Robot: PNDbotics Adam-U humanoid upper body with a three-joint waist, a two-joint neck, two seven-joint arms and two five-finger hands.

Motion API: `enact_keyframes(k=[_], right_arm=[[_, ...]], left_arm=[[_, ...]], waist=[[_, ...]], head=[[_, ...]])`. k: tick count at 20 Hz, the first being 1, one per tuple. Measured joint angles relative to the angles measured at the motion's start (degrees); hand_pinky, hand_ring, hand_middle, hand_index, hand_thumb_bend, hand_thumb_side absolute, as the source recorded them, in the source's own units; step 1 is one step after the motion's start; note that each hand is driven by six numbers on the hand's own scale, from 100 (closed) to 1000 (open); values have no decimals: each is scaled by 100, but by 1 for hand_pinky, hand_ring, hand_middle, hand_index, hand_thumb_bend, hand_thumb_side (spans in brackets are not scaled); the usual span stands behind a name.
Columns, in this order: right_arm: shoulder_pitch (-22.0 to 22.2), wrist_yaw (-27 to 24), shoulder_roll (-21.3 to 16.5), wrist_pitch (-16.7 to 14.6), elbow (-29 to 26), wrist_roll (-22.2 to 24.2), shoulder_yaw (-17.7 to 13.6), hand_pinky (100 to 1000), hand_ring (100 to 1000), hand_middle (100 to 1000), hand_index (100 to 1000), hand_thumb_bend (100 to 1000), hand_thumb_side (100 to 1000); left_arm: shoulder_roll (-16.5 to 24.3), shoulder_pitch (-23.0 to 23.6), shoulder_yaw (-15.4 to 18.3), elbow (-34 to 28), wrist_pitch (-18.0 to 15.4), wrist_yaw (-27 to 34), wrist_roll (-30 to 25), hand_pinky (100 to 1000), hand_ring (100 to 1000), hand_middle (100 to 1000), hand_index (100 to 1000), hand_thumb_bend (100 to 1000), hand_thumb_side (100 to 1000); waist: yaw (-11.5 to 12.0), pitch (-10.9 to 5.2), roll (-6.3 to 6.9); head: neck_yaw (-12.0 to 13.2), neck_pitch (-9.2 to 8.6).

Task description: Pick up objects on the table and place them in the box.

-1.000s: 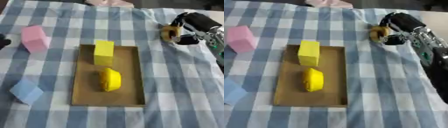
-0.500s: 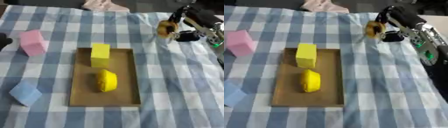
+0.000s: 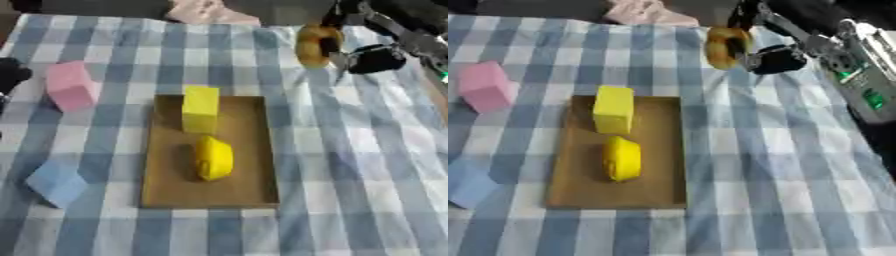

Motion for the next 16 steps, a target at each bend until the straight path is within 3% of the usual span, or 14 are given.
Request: enact_keyframes(k=[8, 16], right_arm=[[-29, -161, 593, 56, -1071, 637, 404, 756, 577, 420, 630, 100, 204], [145, 450, 987, 4, -716, 817, 730, 759, 587, 425, 632, 100, 227]], left_arm=[[-9, 25, 2, 0, -5, 2, 5, 931, 740, 678, 841, 100, 746], [-56, 37, 2, 0, -5, 2, 5, 931, 740, 678, 842, 100, 751]], waist=[[-17, 0, 79], [-5, 1, 82]], head=[[62, 89], [93, 90]])
